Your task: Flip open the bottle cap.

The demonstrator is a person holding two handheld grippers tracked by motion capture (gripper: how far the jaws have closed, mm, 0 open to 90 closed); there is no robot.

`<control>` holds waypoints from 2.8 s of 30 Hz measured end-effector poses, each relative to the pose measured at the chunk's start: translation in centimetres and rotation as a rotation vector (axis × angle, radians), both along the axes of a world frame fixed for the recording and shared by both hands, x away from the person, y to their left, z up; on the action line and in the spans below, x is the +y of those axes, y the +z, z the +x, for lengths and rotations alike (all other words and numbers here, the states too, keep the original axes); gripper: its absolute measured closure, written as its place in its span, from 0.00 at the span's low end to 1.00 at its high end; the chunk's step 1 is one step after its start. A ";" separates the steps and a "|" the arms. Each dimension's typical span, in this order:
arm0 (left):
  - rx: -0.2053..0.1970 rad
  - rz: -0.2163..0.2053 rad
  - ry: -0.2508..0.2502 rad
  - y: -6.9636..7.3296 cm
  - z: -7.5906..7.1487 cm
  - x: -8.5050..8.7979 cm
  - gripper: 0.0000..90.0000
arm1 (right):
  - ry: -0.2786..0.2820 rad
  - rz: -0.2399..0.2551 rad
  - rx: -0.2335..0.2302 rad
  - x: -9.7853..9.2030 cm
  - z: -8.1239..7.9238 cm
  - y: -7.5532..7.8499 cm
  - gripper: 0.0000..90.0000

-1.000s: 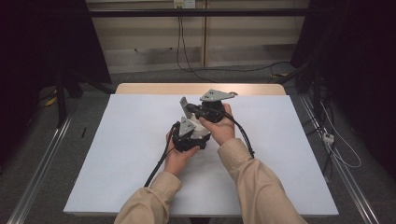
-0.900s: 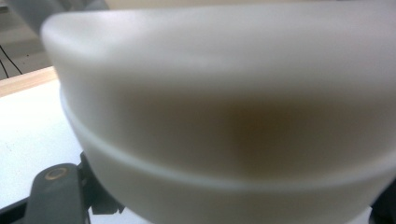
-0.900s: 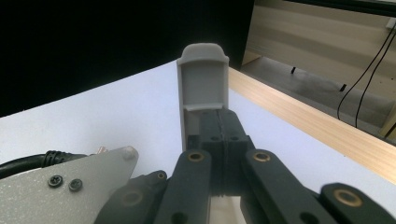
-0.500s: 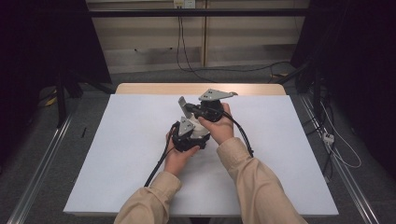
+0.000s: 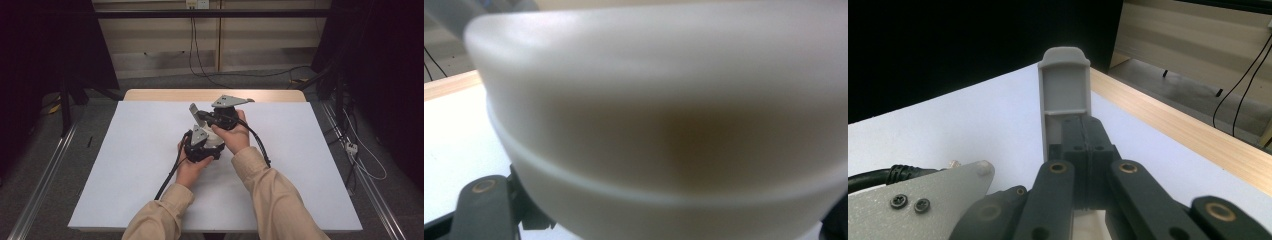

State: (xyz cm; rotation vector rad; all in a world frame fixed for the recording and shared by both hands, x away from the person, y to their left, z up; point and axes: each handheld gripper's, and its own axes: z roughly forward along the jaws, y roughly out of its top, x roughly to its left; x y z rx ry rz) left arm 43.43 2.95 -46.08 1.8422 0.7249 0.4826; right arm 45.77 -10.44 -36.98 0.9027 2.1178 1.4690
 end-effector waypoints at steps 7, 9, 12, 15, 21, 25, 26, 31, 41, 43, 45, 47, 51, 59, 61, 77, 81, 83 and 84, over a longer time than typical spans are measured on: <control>0.003 0.004 -0.003 0.0 0.1 0.1 0.21 | 0.008 0.006 0.012 0.1 0.3 -0.2 1.00; 0.003 0.003 -0.002 0.0 0.0 0.1 0.21 | 0.008 0.007 0.014 0.2 0.3 -0.2 1.00; -0.001 0.001 0.001 0.0 0.0 0.0 0.21 | 0.013 0.002 0.014 0.3 0.4 -0.3 1.00; -0.001 0.001 0.002 0.0 0.0 0.0 0.21 | 0.014 0.008 0.018 0.4 0.5 -0.4 1.00; -0.001 0.001 0.002 0.0 0.0 0.0 0.21 | 0.020 0.006 0.026 0.5 0.7 -0.4 1.00; -0.001 0.004 0.001 0.0 0.0 0.0 0.21 | 0.023 0.008 0.030 0.5 0.8 -0.5 1.00; -0.001 0.003 0.001 0.0 0.0 0.0 0.21 | 0.024 0.007 0.030 0.5 0.8 -0.5 1.00; -0.008 0.016 -0.001 0.0 -0.1 0.0 0.21 | 0.034 0.010 0.037 0.8 0.9 -0.6 1.00; -0.005 0.013 -0.001 0.0 0.0 0.0 0.21 | 0.049 0.007 0.051 1.1 1.1 -0.7 1.00; -0.006 0.015 -0.001 0.0 -0.1 0.0 0.21 | 0.049 0.008 0.053 1.1 1.1 -0.8 1.00; -0.007 0.015 -0.001 0.0 -0.1 0.0 0.21 | 0.050 0.005 0.054 1.1 1.2 -0.9 1.00; -0.008 0.017 -0.003 0.0 -0.1 0.0 0.21 | 0.054 0.005 0.057 1.1 1.3 -1.0 1.00; -0.002 0.005 0.000 0.0 0.0 0.0 0.21 | 0.053 0.008 0.064 1.0 1.4 -1.0 1.00; 0.000 0.008 -0.002 0.0 0.0 0.1 0.21 | 0.051 -0.002 0.071 0.9 1.5 -1.2 1.00; -0.003 0.012 -0.003 0.0 0.0 0.0 0.21 | 0.049 -0.002 0.072 0.9 1.4 -1.2 1.00; 0.022 0.039 -0.011 0.2 -0.1 0.4 0.15 | 0.032 -0.045 0.036 0.6 0.8 -0.6 0.94; 0.036 0.035 -0.007 0.2 -0.2 1.0 0.12 | 0.014 -0.057 0.001 0.3 0.6 -0.3 0.86; 0.043 0.034 -0.009 0.2 -0.3 1.2 0.11 | 0.010 -0.044 0.001 0.1 0.4 -0.3 0.83; 0.044 0.034 -0.008 0.2 -0.4 1.2 0.11 | 0.007 -0.043 0.004 0.0 0.3 -0.2 0.80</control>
